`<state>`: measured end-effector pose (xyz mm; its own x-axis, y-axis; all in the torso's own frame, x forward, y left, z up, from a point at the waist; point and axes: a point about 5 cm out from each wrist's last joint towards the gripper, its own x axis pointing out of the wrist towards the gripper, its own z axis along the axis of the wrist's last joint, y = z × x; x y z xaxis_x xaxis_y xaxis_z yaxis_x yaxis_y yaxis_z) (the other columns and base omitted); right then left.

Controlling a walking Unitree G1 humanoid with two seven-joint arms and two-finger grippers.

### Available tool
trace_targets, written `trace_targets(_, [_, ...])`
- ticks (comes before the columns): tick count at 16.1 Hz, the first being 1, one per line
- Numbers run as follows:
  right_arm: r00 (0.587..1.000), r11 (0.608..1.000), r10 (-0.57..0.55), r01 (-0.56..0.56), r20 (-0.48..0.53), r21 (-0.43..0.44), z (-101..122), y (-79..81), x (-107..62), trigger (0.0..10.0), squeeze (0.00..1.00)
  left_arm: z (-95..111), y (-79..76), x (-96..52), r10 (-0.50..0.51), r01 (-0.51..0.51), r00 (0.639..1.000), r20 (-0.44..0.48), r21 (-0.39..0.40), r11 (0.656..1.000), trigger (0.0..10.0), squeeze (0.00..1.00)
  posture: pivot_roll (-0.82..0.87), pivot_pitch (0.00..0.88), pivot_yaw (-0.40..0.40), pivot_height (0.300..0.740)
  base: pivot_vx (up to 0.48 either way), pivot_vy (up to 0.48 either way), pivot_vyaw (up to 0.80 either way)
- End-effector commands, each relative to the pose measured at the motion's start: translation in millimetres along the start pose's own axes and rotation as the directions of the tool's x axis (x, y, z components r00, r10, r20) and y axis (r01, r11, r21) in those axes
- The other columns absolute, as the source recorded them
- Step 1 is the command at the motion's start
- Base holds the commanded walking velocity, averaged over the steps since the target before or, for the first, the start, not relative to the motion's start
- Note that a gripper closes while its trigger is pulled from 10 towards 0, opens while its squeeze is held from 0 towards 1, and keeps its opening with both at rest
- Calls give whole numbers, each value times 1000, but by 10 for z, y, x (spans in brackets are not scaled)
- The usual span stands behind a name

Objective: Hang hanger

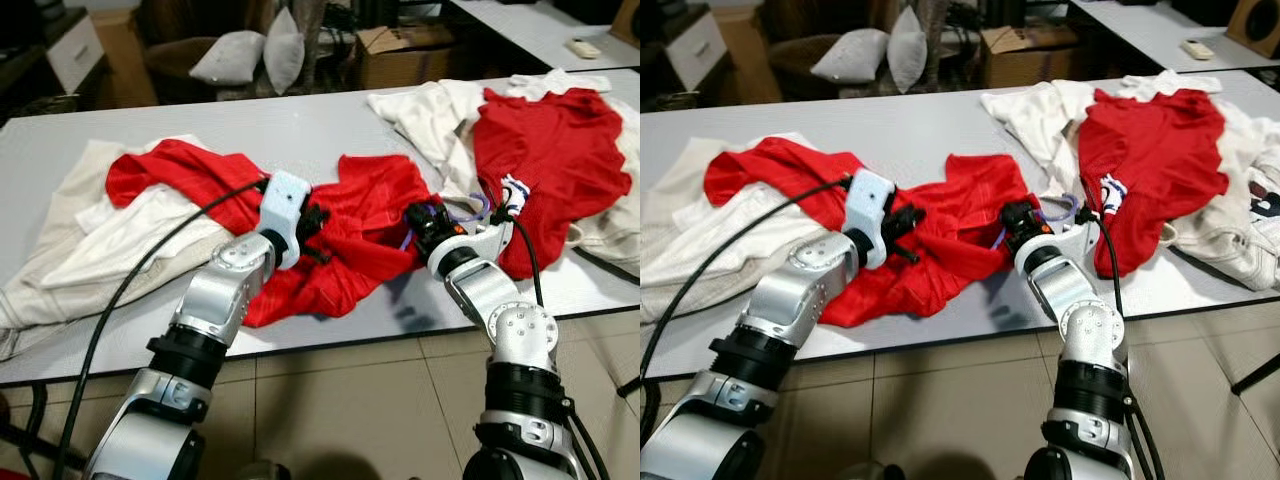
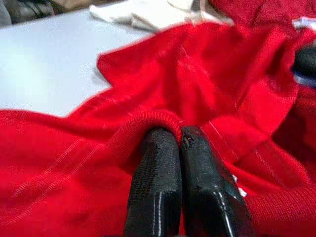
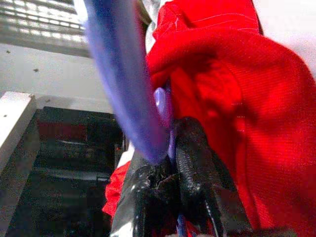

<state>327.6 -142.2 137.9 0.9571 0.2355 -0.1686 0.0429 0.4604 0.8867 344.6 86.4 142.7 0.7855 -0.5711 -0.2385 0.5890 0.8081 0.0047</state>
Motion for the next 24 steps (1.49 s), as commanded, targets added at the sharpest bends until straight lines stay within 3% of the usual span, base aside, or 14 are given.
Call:
trace_targets(1, [1000,1000,17,-17,21,0,46,55,-52,10000,0,-10,-105,-11,-78,78,997,2,-9,997,10000,1000,-41,0,92,740,0,0,0])
trace_targets(3, [999,1000,13,-13,48,13,101,43,-159,10000,0,-47,-258,-68,-154,155,988,29,-73,985,10000,1000,-32,0,69,740,0,0,0])
trace_targets(5, [998,1000,6,-6,54,3,121,20,-220,10000,0,-63,-287,-139,-173,177,984,41,-103,979,10000,1000,-24,0,54,740,0,0,0])
trace_targets(9, [999,998,-20,23,44,-57,98,19,-315,10000,0,-102,-228,-307,-194,198,980,37,-128,972,10000,1000,-10,0,44,740,0,0,0])
trace_targets(12, [997,995,-39,45,64,-92,128,-2,-417,10000,0,-53,-158,-431,-173,186,981,92,-167,968,10000,1000,-10,0,39,740,0,0,800])
trace_targets(14, [998,992,-38,45,56,-119,116,-10,-491,10000,0,19,-205,-513,-189,212,971,145,-171,962,10000,0,-7,0,33,740,0,0,800])
trace_targets(16, [997,990,-40,48,65,-135,145,-5,-547,10000,0,86,-237,-578,-199,230,964,176,-176,957,10000,0,-7,0,30,740,0,0,800])
trace_targets(18, [995,988,-48,60,87,-143,204,-4,-621,10000,0,161,-320,-692,-277,308,944,179,-182,934,10000,0,-11,0,31,740,0,0,800])
trace_targets(22, [995,978,-46,63,91,-197,269,0,-711,10000,0,79,-297,-786,-312,315,949,46,-96,944,10000,0,-14,0,27,740,0,0,800])
trace_targets(23, [997,960,-29,48,74,-274,328,21,-816,10000,0,114,-247,-876,-290,297,954,70,-105,949,10000,1000,-10,0,22,740,0,0,800])
trace_targets(24, [997,956,-27,46,71,-291,343,25,-840,10000,0,122,-244,-899,-292,299,954,75,-109,948,10000,1000,-10,0,22,740,0,0,800])
